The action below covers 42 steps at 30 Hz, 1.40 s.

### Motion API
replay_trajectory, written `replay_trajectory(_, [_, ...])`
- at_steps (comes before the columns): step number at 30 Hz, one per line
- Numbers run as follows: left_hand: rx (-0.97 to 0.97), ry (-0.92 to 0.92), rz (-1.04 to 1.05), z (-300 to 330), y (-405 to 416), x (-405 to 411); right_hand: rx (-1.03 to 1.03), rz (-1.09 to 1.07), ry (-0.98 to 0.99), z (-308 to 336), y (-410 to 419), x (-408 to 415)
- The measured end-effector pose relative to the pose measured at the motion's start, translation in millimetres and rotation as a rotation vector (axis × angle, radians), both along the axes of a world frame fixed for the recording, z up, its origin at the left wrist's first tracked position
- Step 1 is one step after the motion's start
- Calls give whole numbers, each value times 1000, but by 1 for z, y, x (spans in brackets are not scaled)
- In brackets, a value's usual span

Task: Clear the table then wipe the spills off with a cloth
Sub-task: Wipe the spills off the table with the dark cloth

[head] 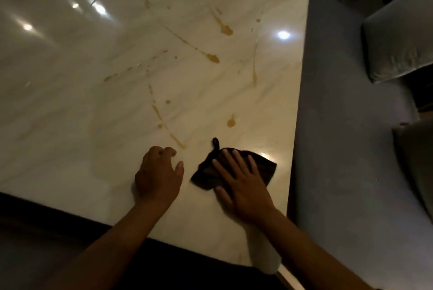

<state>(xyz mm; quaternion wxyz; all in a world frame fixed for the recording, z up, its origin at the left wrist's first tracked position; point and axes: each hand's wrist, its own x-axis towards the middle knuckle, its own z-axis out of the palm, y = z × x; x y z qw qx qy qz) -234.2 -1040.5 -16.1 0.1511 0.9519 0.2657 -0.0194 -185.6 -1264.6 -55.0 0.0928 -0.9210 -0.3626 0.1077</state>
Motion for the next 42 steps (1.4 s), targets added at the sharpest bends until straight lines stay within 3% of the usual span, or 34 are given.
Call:
replay_trajectory(4, [-7,-13,92,-4,-23,-11,26,254,-85,-8,-1,77])
replay_trajectory(9, [-5,-33,144,-8,-30,-19,20,-8,-99,-8,35,165])
replay_trajectory(12, [-15,-32,185,-9,-31,-15,31,-102,-92,-7,47,155])
replay_trajectory(18, [-2,-60,190,-10,-31,-16,24,277,14,4,9,64])
replay_trajectory(22, [26,-71,172,-7,-33,-16,-3,408,-58,0,14,120])
replay_trajectory(26, [50,-62,211,-11,-37,-14,-2,246,-118,-5,41,187])
replay_trajectory(29, [59,-102,261,-16,-44,-17,39,208,-122,-6,54,186])
replay_trajectory(31, [58,-89,389,-19,-56,-19,111,378,-86,-3,44,160])
replay_trajectory(34, [47,-53,626,-21,-82,-25,91,803,3,-1,17,127])
replay_trajectory(38, [28,-8,769,-23,-113,-34,85,1206,-15,-1,60,149])
replay_trajectory(40, [22,0,794,-20,-119,-33,102,1270,-56,-8,107,164])
replay_trajectory(42, [21,17,813,-15,-117,-28,124,1169,-104,-12,158,175])
